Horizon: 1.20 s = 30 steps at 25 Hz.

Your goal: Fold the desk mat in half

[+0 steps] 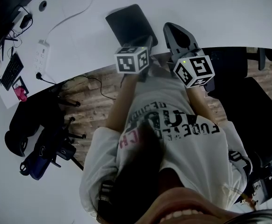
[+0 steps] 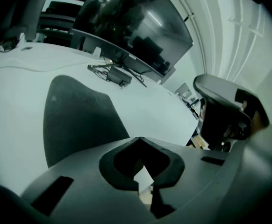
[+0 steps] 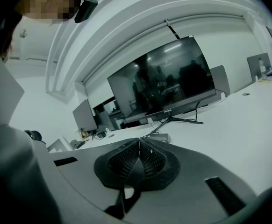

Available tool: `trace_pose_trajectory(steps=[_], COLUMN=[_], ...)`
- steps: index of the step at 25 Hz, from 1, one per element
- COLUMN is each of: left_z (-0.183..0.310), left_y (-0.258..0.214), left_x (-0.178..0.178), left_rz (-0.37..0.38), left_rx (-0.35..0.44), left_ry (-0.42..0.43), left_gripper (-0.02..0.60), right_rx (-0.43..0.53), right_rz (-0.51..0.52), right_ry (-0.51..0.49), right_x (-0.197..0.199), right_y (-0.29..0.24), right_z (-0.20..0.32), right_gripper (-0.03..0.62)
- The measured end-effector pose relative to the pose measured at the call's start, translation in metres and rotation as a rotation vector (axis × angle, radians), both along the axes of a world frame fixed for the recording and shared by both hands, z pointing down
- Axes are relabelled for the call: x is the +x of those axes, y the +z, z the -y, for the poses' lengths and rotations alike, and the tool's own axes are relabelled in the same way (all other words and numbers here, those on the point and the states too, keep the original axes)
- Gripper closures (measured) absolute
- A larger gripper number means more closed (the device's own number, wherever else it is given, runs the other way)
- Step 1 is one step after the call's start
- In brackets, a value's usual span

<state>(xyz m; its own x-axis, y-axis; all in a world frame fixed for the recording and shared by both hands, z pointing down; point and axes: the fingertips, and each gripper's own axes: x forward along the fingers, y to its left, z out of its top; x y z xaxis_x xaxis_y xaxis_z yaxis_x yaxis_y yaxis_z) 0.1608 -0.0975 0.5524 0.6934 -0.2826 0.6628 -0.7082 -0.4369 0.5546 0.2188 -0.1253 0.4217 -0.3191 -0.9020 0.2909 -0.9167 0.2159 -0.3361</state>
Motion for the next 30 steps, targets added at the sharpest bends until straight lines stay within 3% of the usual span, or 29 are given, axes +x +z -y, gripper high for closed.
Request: trace_pose_trajectory(steps=[4,11,23,30], left_z=[0.024,0.055,0.086,0.103], left_y=[-0.027,-0.063,-0.119,-0.145], left_x=[-0.012,-0.034,-0.085,-0.117], left_rz=[0.020,-0.014,-0.071,-0.100], left_rx=[0.178,0.352,0.511,0.579], left_ry=[-0.020,-0.099,-0.151,-0.173], left_gripper=[0.578,0.578,0.578,0.578], right_rx=[0.000,-0.014,0.046,0.115], right_rz=[0.007,-0.003,-0.018,-0.038], right_ry=[-0.016,-0.015,0.034,0.013], right_x=[-0.012,-0.021,-0.053,-0.083], right_y=[0.002,0.005,-0.021,-0.047], right_z=[0.005,0.007,0.022,0.034], right_gripper=[0.594,0.594,0.594,0.594])
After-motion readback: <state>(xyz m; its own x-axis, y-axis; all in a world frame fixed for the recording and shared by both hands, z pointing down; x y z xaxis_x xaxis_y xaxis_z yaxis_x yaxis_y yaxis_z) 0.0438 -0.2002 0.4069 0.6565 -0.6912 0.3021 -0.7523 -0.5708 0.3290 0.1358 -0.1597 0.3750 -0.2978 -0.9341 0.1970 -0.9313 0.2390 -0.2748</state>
